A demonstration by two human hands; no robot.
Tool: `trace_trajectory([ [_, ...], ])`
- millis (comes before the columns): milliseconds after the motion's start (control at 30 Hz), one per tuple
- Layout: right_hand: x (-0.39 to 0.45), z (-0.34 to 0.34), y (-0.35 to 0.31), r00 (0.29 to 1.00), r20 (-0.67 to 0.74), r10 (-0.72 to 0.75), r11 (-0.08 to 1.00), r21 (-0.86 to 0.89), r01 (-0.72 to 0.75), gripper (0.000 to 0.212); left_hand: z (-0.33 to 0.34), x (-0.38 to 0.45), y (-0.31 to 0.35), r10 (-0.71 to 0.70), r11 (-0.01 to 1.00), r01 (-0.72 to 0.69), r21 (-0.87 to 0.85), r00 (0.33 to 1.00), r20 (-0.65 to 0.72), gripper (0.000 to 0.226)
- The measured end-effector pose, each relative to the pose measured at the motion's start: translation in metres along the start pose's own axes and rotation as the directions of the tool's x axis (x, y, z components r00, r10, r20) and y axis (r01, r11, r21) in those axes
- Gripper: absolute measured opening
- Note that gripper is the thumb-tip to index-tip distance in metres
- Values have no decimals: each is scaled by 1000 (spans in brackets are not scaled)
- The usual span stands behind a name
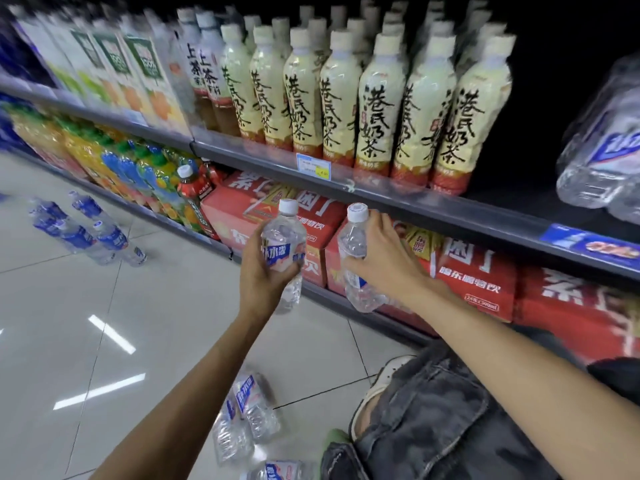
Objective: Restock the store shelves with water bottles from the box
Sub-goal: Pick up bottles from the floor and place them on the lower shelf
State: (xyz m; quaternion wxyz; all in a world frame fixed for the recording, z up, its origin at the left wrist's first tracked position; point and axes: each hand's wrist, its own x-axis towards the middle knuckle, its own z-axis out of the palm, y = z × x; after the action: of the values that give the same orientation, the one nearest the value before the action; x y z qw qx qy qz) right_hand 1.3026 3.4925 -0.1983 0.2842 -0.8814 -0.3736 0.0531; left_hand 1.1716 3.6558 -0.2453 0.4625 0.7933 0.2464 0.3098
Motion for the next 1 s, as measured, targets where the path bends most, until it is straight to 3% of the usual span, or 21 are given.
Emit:
trace_trajectory([
  [433,-33,-145,27,944,-330,16,1000,4,-15,64,64,13,120,284,953,-269,-143,953,101,80],
  [833,-84,-253,79,801,-585,129,990,32,-136,56,154,5,224,519,846,-464,-261,829,209,76],
  [1000,-91,-280,102,742,-652,154,983,25,-182,64,195,7,258,570,799,-459,-389,784,246,78],
])
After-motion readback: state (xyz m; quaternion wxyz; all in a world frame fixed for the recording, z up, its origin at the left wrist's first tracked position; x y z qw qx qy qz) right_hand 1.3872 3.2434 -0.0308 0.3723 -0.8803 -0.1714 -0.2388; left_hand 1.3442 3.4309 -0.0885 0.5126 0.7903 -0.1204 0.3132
